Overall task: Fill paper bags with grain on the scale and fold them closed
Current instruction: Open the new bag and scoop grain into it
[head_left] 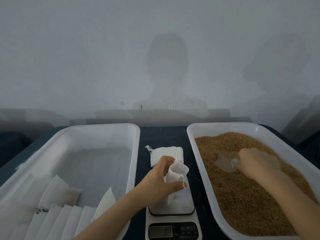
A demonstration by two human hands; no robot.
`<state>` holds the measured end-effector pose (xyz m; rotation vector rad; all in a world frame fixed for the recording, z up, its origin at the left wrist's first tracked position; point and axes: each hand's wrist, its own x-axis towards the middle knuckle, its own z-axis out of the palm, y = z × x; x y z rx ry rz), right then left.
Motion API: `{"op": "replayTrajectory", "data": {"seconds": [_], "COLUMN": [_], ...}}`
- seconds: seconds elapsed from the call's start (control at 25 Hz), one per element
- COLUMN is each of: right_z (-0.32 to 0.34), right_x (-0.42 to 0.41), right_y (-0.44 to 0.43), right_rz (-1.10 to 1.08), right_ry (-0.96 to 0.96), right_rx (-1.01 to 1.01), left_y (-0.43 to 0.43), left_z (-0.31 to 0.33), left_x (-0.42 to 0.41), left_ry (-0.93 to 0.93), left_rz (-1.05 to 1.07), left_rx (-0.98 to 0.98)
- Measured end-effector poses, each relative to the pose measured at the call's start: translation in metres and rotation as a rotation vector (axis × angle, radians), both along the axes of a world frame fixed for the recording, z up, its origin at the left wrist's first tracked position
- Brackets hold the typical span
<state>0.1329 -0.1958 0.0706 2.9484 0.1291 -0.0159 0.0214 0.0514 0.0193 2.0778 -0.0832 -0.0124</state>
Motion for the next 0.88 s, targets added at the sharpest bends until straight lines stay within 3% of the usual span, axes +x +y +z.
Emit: {"op": "replayTrajectory", "data": {"seconds": [0.44,0.68,0.88], "right_z": [-0.028,-0.032,-0.032], "right_x": [0.012,0.006,0.000], "right_y": [0.012,-0.016,-0.034], "right_rz": [0.045,0.044,0.055], "right_ry": [-0.053,0.087,0.108], "right_rx": [0.165,0.512,0.595], "left_y": [0.001,0.002,0.003], "left_z": [-0.001,-0.003,-0.004], "left_x": [0.002,0.003,0.004], "left_ry": [0.021,0.032,0.031], "left_rz": [-0.007,-0.014,-0.016], "left_rx": [0.009,-0.001,-0.010]}}
